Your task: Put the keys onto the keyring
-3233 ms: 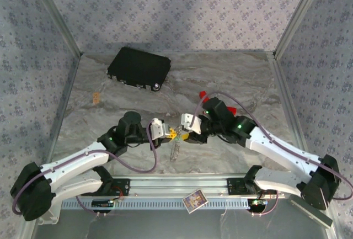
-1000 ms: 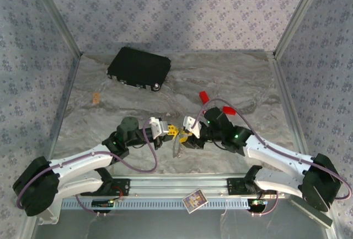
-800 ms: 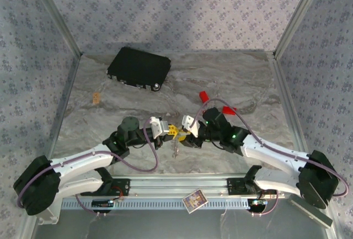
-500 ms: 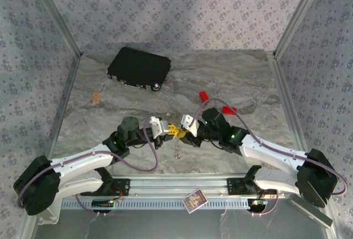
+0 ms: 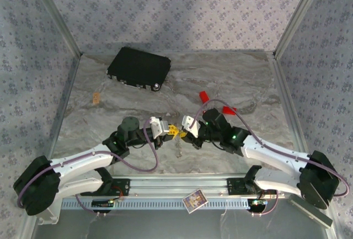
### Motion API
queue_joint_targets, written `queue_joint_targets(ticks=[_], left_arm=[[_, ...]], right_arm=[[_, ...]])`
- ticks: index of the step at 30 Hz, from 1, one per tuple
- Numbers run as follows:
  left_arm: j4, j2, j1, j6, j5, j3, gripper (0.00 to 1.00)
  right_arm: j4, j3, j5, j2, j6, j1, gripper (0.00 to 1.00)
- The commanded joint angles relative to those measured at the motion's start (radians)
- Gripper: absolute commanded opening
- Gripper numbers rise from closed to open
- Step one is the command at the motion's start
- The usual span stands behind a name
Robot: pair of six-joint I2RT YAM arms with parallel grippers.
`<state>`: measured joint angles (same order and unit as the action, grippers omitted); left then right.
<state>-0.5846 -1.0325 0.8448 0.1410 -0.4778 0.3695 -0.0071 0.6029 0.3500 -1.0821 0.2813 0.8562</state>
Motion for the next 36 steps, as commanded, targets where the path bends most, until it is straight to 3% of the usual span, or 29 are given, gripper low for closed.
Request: queue_joint_targets(ticks=[1,36], left_arm=[[-0.015,0.028,0.005,0.015,-0.008,0.016,0.0],[0.06,0.009,0.005,0.039,-0.014,0.031,0.0]], right_arm=[[-0.062,0.034,-0.02,0.036,0.035,0.001,0.08],[-0.17,0.111,-0.061,0.096,0.101,0.013,0.04]])
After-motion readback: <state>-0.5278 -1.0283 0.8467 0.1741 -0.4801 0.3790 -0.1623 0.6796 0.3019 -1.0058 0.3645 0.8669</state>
